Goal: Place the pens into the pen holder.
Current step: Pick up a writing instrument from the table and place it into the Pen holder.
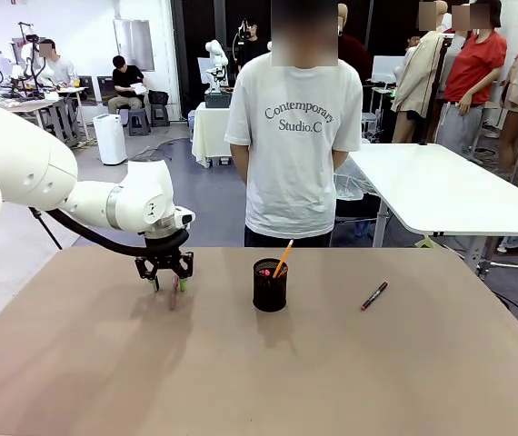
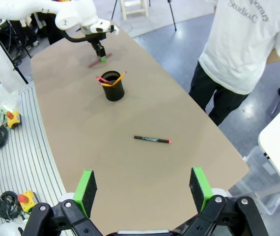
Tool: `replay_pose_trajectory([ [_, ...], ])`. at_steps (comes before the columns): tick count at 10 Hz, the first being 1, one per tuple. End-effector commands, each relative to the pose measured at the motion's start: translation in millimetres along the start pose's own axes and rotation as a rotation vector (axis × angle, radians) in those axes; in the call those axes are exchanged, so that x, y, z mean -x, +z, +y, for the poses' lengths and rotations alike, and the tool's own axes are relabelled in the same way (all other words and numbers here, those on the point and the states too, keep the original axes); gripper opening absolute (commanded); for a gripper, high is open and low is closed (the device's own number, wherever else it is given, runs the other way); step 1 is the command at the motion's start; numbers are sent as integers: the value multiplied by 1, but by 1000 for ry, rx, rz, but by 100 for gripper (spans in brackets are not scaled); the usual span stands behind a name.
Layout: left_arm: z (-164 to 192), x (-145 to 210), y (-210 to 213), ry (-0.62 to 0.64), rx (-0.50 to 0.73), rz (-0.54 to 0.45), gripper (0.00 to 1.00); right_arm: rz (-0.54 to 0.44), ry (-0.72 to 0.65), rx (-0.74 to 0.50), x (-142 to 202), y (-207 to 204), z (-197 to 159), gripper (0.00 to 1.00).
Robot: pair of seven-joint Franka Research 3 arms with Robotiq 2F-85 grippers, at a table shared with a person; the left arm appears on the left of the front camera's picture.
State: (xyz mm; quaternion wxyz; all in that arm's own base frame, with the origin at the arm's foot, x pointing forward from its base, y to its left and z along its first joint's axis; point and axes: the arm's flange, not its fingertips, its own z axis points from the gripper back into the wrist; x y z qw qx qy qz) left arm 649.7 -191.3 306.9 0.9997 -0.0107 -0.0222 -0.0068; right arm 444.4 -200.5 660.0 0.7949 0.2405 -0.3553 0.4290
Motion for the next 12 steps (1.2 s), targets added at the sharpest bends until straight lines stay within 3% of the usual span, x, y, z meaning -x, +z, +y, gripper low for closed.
replay_pose_trajectory([
  [1,-3,-6,-5,22,-49,10,13,-8,11,0,-1,-1,3,100],
  [2,-3,-6,-5,25,-55,13,0,-8,11,0,-1,-1,3,100],
  [9,-2,-5,-7,30,-45,36,0,-8,11,0,-1,-1,3,100],
  [12,3,-2,17,29,26,44,0,-8,11,0,-1,-1,3,100],
])
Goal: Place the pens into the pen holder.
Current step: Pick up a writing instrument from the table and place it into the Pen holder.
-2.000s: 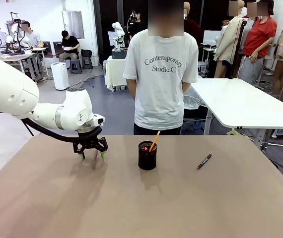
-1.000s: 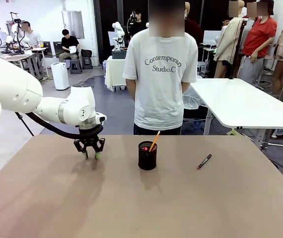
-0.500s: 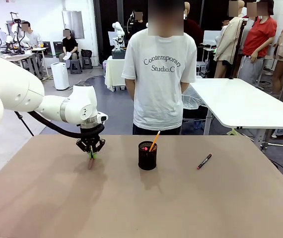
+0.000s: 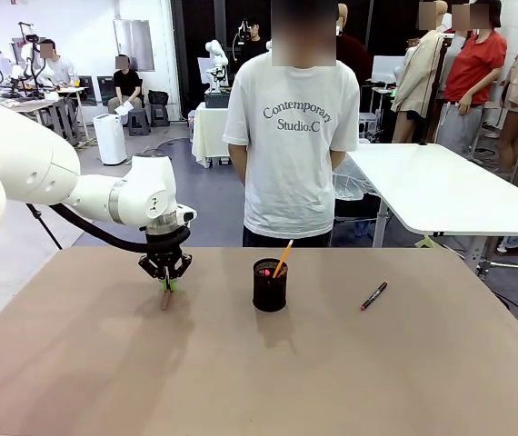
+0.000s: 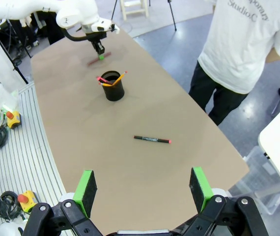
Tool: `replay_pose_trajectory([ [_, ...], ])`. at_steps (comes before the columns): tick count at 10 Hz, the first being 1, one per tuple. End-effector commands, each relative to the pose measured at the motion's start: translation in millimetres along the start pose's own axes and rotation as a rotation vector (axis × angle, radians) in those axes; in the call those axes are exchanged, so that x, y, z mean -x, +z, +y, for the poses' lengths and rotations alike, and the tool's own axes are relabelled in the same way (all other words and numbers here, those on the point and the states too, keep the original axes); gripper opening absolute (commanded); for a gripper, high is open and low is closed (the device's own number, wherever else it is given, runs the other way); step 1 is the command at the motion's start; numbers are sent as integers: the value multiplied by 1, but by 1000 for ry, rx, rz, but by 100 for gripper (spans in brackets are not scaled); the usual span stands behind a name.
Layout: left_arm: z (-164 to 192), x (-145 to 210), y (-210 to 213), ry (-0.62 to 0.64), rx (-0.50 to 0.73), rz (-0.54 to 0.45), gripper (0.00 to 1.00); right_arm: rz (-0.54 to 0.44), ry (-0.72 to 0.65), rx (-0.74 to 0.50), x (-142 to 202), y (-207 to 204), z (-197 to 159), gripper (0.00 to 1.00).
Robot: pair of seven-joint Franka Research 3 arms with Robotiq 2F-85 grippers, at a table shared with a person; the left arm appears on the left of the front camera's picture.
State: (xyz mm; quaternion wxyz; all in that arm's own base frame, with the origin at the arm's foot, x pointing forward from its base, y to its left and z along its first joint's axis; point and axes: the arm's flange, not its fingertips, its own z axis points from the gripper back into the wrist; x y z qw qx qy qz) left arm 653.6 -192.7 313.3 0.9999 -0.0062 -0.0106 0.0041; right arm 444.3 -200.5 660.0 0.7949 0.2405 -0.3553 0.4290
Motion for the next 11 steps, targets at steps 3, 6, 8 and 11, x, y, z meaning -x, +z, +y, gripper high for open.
replay_pose_trajectory([
  [3,2,12,54,-43,76,-38,0,-8,11,0,-1,-1,3,100],
  [6,-11,29,94,-70,248,-199,0,-8,11,0,-1,-1,3,100],
  [8,-14,44,123,-182,409,-275,0,-8,11,0,-1,-1,3,100],
  [11,11,45,146,-470,629,-210,0,-8,11,0,-1,-1,3,100],
])
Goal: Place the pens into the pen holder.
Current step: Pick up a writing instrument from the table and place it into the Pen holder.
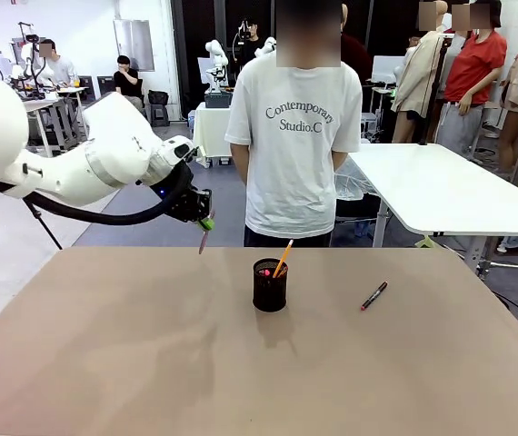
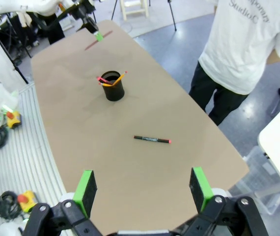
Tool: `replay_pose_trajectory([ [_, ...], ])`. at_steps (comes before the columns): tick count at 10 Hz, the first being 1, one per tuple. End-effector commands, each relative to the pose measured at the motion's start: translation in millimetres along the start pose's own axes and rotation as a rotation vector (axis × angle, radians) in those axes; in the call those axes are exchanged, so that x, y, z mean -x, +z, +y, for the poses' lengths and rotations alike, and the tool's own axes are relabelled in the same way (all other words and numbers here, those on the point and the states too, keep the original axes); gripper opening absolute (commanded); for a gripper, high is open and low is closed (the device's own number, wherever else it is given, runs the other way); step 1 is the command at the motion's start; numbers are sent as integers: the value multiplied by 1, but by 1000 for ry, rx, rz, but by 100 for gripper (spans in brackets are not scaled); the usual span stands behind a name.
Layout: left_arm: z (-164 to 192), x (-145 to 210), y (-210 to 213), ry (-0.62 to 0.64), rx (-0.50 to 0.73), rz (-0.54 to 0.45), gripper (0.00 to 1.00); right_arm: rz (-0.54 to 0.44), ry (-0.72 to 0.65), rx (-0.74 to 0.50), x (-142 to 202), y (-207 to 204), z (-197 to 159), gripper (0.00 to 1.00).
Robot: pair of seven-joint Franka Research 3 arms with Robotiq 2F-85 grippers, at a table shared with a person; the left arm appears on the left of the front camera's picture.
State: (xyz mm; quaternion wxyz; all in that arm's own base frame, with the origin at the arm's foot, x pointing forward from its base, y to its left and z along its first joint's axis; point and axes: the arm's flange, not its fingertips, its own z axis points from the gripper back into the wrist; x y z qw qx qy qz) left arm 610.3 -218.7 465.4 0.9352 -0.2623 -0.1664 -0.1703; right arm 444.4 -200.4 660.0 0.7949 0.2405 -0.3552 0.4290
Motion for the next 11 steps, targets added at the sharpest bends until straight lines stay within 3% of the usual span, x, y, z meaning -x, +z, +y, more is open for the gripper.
replay_pose_trajectory([
  [1,44,12,26,-102,258,144,0,-8,11,0,-1,-1,3,100],
  [3,64,5,41,-152,502,241,0,-8,11,0,-1,-1,3,100],
  [5,78,5,38,-500,634,299,0,-8,11,0,-1,-1,3,100],
  [6,80,9,31,-696,643,219,0,-8,11,0,-1,-1,3,100],
  [7,82,12,23,-813,699,115,0,-8,11,0,-1,-1,3,100],
  [9,93,17,10,-885,784,-160,0,-8,11,0,-1,-1,3,100],
  [11,92,17,-1,-785,860,-270,0,-8,11,0,-1,-1,3,100],
])
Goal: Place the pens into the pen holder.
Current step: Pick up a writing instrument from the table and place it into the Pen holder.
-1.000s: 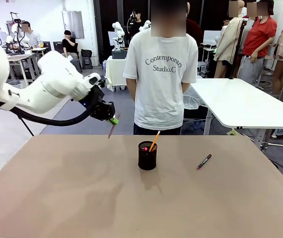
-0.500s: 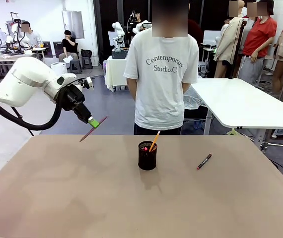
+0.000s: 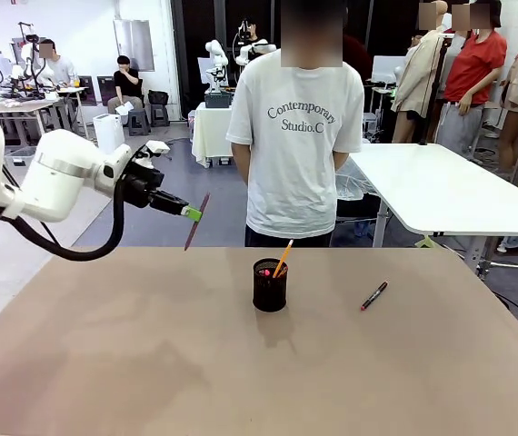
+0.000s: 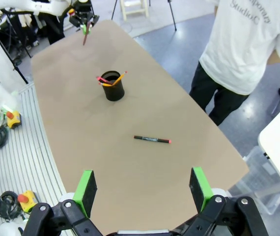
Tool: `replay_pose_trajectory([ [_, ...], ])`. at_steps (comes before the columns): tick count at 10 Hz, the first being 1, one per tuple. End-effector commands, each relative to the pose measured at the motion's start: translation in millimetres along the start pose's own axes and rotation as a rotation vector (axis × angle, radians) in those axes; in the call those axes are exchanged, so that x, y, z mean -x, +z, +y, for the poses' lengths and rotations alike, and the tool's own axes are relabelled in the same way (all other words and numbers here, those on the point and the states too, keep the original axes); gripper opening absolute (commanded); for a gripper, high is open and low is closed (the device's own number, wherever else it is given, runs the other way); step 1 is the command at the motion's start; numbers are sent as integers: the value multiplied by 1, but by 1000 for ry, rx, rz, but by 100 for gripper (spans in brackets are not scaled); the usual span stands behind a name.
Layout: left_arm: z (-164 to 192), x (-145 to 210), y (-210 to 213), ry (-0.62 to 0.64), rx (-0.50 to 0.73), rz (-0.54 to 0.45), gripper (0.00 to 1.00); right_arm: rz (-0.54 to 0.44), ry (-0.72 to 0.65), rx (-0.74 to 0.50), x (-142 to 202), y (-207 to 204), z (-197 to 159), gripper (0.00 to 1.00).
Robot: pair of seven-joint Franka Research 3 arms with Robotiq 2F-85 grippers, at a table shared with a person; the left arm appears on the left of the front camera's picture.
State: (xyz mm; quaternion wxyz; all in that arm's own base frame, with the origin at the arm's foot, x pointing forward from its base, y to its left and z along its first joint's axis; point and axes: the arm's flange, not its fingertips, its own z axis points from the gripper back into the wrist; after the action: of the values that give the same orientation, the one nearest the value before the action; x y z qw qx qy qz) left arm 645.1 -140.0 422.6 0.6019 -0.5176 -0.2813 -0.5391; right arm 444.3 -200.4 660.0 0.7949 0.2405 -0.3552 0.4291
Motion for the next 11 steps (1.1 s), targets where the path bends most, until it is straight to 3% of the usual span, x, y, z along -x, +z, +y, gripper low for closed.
replay_pose_trajectory([
  [1,-3,-7,4,8,-18,97,0,-8,11,0,-1,-1,3,100],
  [3,-3,-7,4,8,-18,97,0,-8,11,0,-1,-1,3,100],
  [7,19,3,-52,-171,158,-271,0,-8,11,0,-1,-1,3,100],
  [11,22,-4,-104,-289,333,-333,0,-8,11,0,-1,-1,3,100],
])
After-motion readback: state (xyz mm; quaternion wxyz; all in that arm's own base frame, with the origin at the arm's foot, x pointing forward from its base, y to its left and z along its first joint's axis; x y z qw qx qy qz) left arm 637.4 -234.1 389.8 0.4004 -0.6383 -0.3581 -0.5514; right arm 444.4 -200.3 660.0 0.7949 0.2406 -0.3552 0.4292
